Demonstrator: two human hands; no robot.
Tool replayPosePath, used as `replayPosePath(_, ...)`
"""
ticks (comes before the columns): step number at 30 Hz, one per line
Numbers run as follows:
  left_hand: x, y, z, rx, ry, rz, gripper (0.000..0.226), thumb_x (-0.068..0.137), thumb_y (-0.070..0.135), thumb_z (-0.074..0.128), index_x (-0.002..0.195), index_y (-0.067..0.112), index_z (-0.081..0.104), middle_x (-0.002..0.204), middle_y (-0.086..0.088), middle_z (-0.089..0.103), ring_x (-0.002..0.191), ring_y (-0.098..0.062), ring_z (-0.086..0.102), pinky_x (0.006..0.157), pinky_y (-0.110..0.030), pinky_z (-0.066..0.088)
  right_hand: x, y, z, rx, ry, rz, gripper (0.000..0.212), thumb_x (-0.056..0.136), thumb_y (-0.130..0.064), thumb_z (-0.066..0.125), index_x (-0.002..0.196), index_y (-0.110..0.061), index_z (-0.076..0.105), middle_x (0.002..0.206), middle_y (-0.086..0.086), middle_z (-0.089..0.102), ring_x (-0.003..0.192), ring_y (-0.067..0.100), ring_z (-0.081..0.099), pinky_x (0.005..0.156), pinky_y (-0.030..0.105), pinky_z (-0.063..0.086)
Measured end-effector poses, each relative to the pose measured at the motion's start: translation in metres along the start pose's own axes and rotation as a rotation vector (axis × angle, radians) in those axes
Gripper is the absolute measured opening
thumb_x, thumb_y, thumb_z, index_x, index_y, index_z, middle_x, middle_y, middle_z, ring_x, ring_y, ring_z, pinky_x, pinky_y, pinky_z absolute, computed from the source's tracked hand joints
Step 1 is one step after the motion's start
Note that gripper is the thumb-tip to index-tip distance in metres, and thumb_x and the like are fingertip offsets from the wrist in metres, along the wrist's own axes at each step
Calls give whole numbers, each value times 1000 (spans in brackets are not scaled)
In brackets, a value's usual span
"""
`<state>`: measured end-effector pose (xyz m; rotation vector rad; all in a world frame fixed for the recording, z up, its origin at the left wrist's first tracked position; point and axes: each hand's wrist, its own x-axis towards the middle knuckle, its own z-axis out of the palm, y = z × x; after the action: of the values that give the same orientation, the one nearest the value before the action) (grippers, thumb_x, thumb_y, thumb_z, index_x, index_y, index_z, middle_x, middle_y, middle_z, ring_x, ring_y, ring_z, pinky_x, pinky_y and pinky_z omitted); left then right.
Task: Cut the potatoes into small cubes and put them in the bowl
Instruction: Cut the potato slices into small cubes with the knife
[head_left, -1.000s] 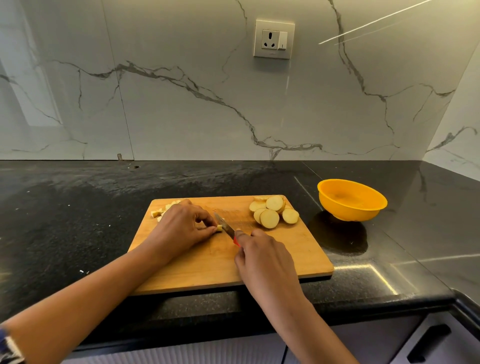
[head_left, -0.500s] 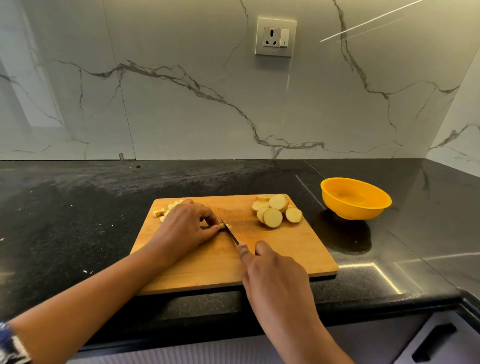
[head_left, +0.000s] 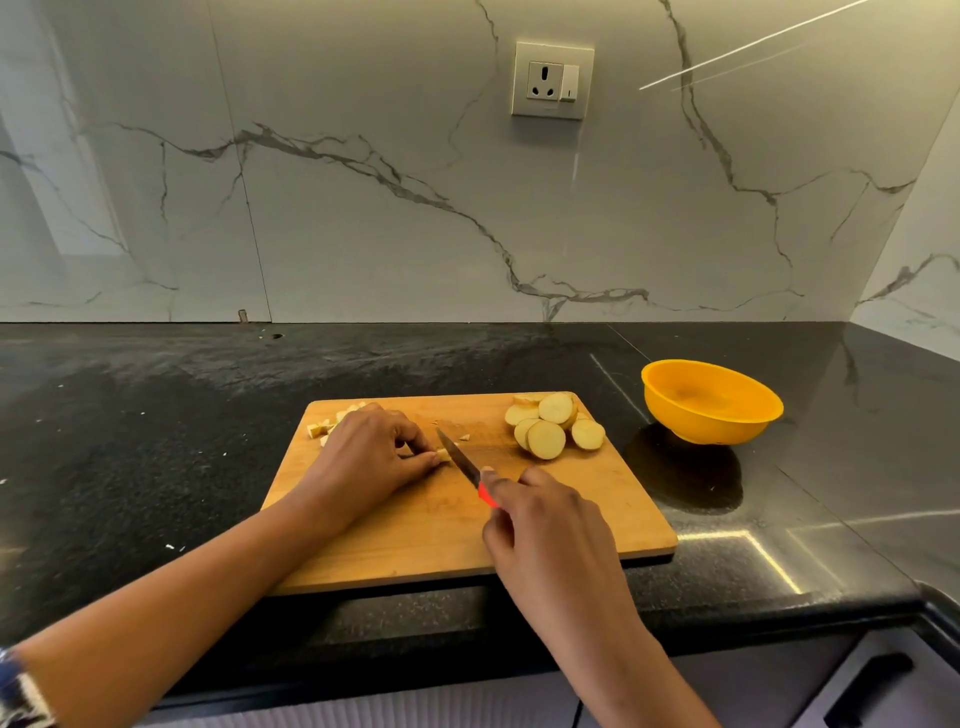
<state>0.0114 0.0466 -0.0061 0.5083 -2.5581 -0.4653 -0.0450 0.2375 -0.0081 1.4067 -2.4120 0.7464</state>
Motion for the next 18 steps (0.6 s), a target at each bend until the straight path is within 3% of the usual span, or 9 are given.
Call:
replayPosePath(10, 2, -1, 0, -1, -16, -1, 13, 82, 32, 71, 90, 22, 73, 88, 11, 63, 85, -6, 53, 73, -22, 46, -2, -13, 2, -44, -27, -16, 47, 100, -30, 38, 146, -26, 32, 114, -4, 50, 79, 8, 46, 51, 13, 23)
replayPosePath(14, 2, -2, 0, -9, -23, 2, 13, 81, 33, 71, 88, 21, 74, 87, 11, 64, 81, -5, 53, 66, -12, 40, 8, -17, 7, -116, -91, -27, 45, 101, -25, 38, 145, -20, 32, 121, 0, 48, 92, 14, 54, 65, 21, 36)
replayPosePath(18, 3, -4, 1, 37, -14, 18, 15, 83, 33, 69, 91, 22, 74, 91, 10, 66, 84, -5, 54, 68, -14, 41, 11, -25, 7, -166, -166, -57, 42, 102, -18, 38, 144, -16, 33, 124, 3, 46, 90, 14, 52, 67, 23, 35)
